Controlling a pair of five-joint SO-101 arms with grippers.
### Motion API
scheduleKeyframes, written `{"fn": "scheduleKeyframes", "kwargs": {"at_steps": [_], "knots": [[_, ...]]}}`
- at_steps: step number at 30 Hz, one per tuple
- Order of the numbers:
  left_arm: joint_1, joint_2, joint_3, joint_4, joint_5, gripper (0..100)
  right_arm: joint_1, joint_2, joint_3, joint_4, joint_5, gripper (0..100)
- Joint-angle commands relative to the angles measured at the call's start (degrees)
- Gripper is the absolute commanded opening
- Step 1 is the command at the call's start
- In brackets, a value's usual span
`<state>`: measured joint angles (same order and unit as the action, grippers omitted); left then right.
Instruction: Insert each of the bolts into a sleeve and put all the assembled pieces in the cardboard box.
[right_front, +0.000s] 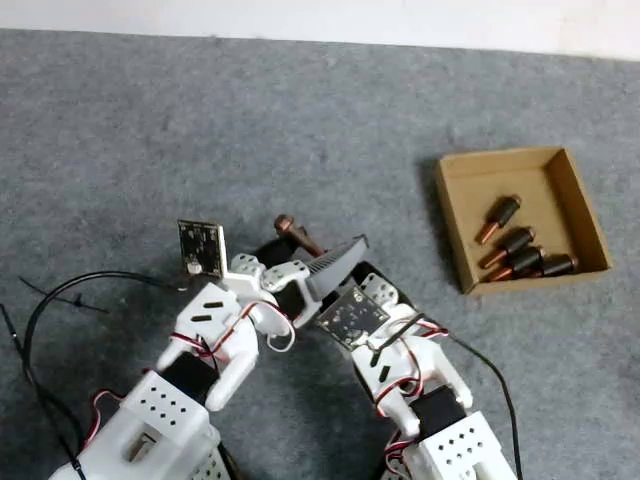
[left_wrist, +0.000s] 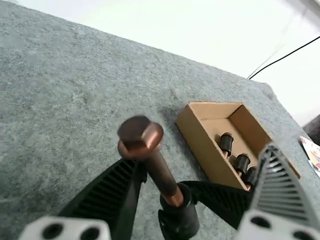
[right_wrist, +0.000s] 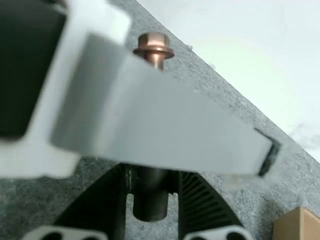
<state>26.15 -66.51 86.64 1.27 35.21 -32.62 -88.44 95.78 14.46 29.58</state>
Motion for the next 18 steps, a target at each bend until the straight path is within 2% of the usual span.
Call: {"fn": "scheduleKeyframes", "kwargs": {"at_steps": [1,11,18], "knots": [[1.01,0.75,-1.80,-1.05,-0.35,33,0.66,-1.10,7.60,-2.42,2.46,0.5],[-0.48,0.48,2.51,-1.05,-0.62,33,0.66,-1.10,7.60,-2.42,2.81,0.5],[1.80,0.75,-6.11,-0.44,-0.70,33,1.01,-1.10,7.52,-2.42,2.37,0.5]]}}
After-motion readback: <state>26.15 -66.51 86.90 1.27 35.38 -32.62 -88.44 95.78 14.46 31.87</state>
